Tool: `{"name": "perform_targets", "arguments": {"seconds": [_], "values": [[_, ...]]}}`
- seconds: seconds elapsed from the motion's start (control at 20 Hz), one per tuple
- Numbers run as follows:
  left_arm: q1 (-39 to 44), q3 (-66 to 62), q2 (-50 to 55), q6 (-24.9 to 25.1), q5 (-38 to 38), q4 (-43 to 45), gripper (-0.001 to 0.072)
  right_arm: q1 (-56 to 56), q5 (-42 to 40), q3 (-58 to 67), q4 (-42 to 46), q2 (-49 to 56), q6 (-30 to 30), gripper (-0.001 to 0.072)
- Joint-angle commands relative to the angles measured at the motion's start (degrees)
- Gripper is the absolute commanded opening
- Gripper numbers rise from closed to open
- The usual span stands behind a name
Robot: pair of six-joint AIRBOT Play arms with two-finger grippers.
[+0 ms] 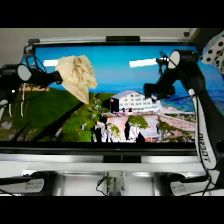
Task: Fold the shirts.
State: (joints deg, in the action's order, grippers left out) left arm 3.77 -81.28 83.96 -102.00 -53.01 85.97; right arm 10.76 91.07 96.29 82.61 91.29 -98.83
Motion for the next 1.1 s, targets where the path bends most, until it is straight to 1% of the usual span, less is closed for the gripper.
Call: {"name": "perform_targets", "arguments": {"seconds": [0.0,0.1,0.25,0.4,0.55,0.6,0.65,0.7,0.75,0.8,0.95,1.05], "values": [[-4.3,-1.0,9.2,-1.2,-0.3,-8.7,0.0707,0.0,-2.7,0.0,-3.0,0.8,3.5,0.0619],[-5.9,-3.5,15.1,-1.2,0.2,-15.1,0.0707,0.1,-4.0,0.0,-5.2,0.8,4.7,0.0619],[-6.2,-7.6,22.0,-0.1,0.6,-21.8,0.0708,0.1,-4.9,0.0,-7.3,0.8,5.2,0.0618],[-5.7,-8.5,24.9,0.0,6.0,-27.9,0.0707,0.1,-4.8,0.0,-7.3,0.8,5.2,0.0618],[-4.7,-8.5,26.4,-0.1,10.6,-30.8,0.0696,0.0,-4.5,0.0,-7.8,0.8,5.2,0.0618],[-4.6,-8.5,26.6,-0.1,11.5,-32.1,0.0622,0.1,-4.5,0.0,-8.1,0.8,5.2,0.0618],[-4.6,-8.5,26.6,-0.1,12.0,-33.6,0.0361,0.0,-4.5,0.0,-8.2,0.8,5.2,0.0618],[-4.8,-9.0,26.3,1.3,11.8,-35.7,0.0053,0.0,-4.5,0.0,-8.2,0.7,5.2,0.0618],[-4.8,-10.4,25.6,5.9,10.7,-38.7,0.0036,0.0,-4.5,0.0,-8.2,0.6,5.1,0.0610],[-4.7,-12.2,24.1,11.0,9.7,-40.8,0.0035,0.0,-4.5,0.0,-8.1,0.1,5.1,0.0610],[-2.1,-17.6,12.9,22.5,9.4,-41.2,0.0035,0.0,-4.2,0.1,-3.3,-5.4,4.9,0.0610],[1.6,-18.7,2.3,26.8,9.5,-41.2,0.0034,0.0,-4.3,0.1,1.4,-12.3,4.8,0.0611]]}}
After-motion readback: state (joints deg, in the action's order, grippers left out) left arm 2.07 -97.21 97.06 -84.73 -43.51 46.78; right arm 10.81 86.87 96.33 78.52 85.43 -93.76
